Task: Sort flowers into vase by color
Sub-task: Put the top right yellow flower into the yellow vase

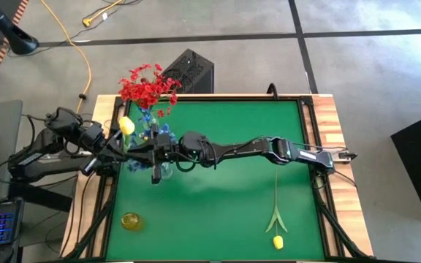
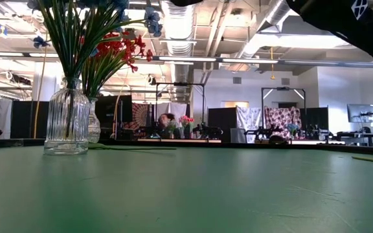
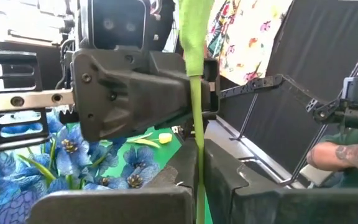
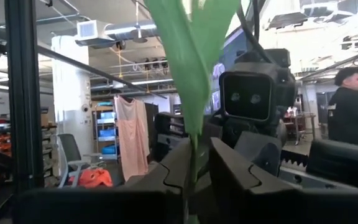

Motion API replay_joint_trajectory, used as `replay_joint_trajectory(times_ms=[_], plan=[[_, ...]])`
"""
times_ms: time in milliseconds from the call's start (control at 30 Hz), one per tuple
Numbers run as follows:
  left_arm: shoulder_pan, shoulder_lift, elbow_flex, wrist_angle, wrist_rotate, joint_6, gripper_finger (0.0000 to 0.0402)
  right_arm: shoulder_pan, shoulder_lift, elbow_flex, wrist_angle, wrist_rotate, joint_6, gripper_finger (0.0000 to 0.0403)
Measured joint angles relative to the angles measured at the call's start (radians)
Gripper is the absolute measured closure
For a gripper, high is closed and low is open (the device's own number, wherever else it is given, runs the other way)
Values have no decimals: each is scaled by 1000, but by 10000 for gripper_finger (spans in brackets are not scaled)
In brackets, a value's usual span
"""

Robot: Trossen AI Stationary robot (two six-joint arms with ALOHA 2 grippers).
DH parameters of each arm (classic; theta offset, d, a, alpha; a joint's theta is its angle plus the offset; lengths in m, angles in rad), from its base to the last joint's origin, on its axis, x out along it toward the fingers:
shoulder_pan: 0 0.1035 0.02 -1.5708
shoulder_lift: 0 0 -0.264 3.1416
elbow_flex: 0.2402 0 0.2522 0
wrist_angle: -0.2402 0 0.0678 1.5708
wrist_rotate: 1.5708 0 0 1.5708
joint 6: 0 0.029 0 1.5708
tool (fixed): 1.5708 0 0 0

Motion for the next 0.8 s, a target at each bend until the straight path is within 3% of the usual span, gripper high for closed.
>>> replay_joint_trajectory(times_ms=[133,367,467,600,800], plan=[[0,0,0,3,0,5,400,7,0,0,-18,-3,-4,290],[0,-1,62,2,2,12,401,6,-23,0,-128,-14,1,194],[0,-4,99,24,84,21,401,6,-59,0,-192,-50,-31,162],[0,-13,83,178,164,-1,401,22,-116,0,-338,-59,-86,147],[-41,-25,-60,397,223,-124,401,43,-213,0,-592,-59,-106,145]])
